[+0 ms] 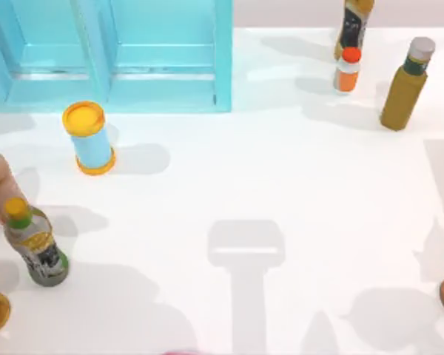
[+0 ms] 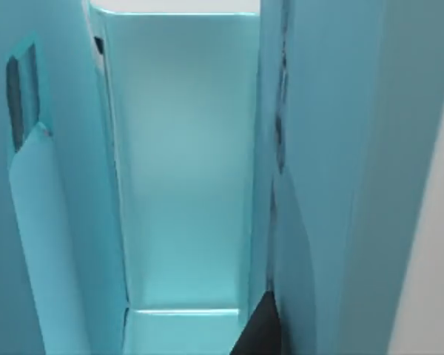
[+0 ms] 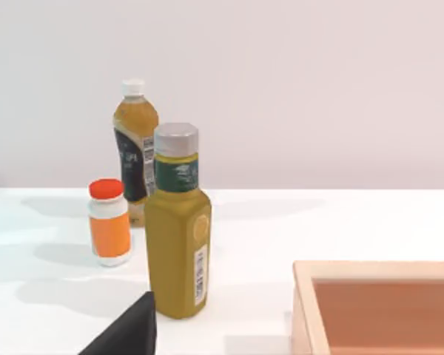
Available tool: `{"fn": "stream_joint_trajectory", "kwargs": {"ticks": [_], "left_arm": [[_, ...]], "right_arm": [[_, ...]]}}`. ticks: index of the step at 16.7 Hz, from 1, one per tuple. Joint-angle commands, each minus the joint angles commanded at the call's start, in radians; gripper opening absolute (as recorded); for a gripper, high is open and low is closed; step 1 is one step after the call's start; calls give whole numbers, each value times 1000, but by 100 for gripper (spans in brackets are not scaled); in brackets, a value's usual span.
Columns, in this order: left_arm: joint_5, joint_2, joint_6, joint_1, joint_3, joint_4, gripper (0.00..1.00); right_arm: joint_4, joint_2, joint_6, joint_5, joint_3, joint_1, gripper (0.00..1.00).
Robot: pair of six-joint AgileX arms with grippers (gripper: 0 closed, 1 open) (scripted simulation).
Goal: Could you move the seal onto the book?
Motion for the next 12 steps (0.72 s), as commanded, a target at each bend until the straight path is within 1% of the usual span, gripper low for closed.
{"fn": "stream_joint_trajectory", "kwargs": {"ticks": [5, 12], "left_arm": [[70, -200, 0, 53, -135, -155, 0], [189, -669, 23, 190, -343, -398, 0]], "right_arm": [[0, 0, 0, 0, 0, 0, 100], [0, 0, 0, 0, 0, 0, 100]]}}
